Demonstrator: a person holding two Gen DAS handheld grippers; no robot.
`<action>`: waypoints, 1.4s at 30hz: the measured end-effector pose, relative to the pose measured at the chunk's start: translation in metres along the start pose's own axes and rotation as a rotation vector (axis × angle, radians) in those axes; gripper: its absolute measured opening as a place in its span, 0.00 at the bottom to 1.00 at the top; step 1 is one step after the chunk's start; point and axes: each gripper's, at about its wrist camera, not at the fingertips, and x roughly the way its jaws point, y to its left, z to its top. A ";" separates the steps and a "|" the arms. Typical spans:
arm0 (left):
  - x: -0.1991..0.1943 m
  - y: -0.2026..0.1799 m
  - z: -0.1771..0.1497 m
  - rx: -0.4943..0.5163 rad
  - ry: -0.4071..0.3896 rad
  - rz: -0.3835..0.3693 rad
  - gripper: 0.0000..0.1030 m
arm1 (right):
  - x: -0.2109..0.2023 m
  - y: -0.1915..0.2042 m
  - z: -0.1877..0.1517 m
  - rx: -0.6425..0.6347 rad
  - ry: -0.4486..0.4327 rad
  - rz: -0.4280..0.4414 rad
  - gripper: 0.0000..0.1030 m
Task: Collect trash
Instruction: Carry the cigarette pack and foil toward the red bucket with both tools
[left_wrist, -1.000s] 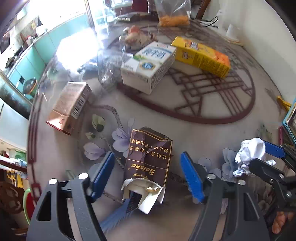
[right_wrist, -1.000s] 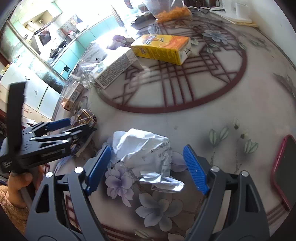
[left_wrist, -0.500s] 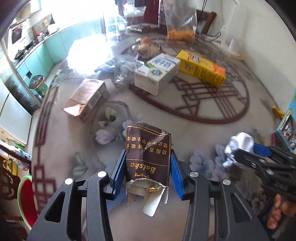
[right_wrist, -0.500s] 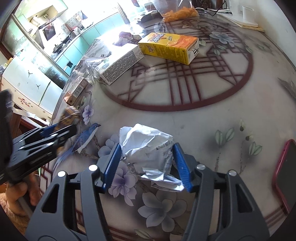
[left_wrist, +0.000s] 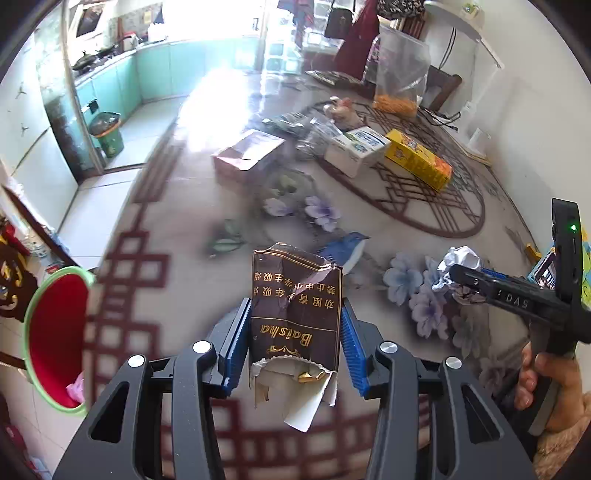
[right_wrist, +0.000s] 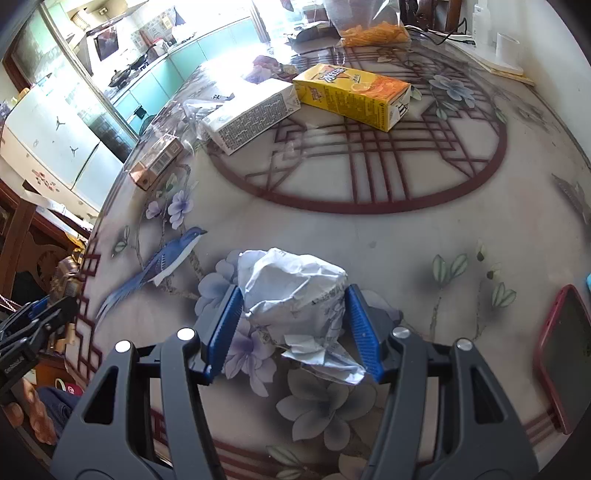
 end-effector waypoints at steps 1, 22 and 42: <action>-0.005 0.005 -0.002 -0.001 -0.006 0.006 0.42 | -0.002 0.001 -0.001 0.000 -0.002 0.005 0.55; -0.034 0.049 -0.015 -0.054 -0.057 0.042 0.42 | -0.028 0.010 -0.007 0.008 -0.028 -0.008 0.42; -0.034 0.064 -0.016 -0.082 -0.049 0.052 0.42 | 0.000 -0.009 0.029 0.005 0.014 -0.039 0.36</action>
